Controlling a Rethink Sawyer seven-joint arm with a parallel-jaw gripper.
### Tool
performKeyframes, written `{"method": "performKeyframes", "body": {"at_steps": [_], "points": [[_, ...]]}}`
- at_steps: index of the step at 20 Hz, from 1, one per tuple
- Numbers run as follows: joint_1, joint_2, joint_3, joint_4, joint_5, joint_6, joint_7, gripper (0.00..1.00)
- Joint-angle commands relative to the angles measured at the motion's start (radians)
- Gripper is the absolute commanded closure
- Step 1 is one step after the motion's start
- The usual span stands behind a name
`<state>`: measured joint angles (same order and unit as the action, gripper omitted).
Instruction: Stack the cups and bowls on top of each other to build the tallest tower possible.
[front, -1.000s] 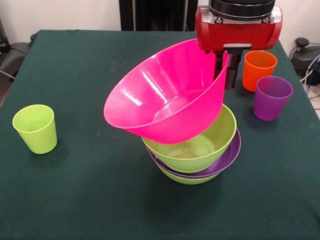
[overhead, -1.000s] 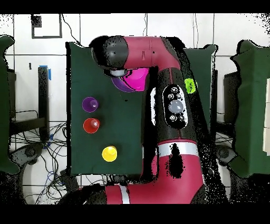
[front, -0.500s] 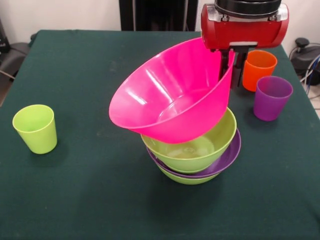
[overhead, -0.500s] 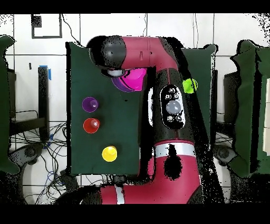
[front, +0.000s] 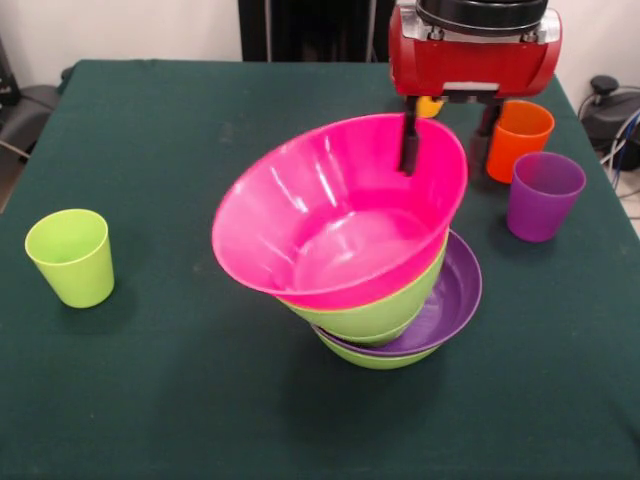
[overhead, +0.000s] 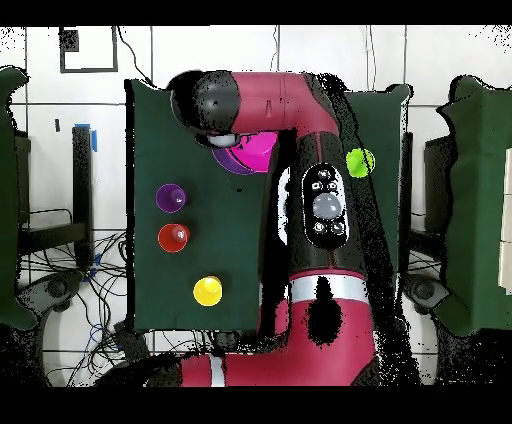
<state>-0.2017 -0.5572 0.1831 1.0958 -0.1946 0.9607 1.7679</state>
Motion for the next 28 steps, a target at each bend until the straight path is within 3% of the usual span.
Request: {"method": "performKeyframes", "body": {"at_steps": [1, 12, 28], "points": [[0.035, 0.002, -0.017, -0.021, 0.01, -0.067, 0.204, 0.0], [0.043, 0.006, -0.029, -0.05, 0.046, -0.064, 0.181, 0.0], [0.05, -0.075, -0.075, -0.019, 0.13, 0.005, 0.164, 0.0]]}}
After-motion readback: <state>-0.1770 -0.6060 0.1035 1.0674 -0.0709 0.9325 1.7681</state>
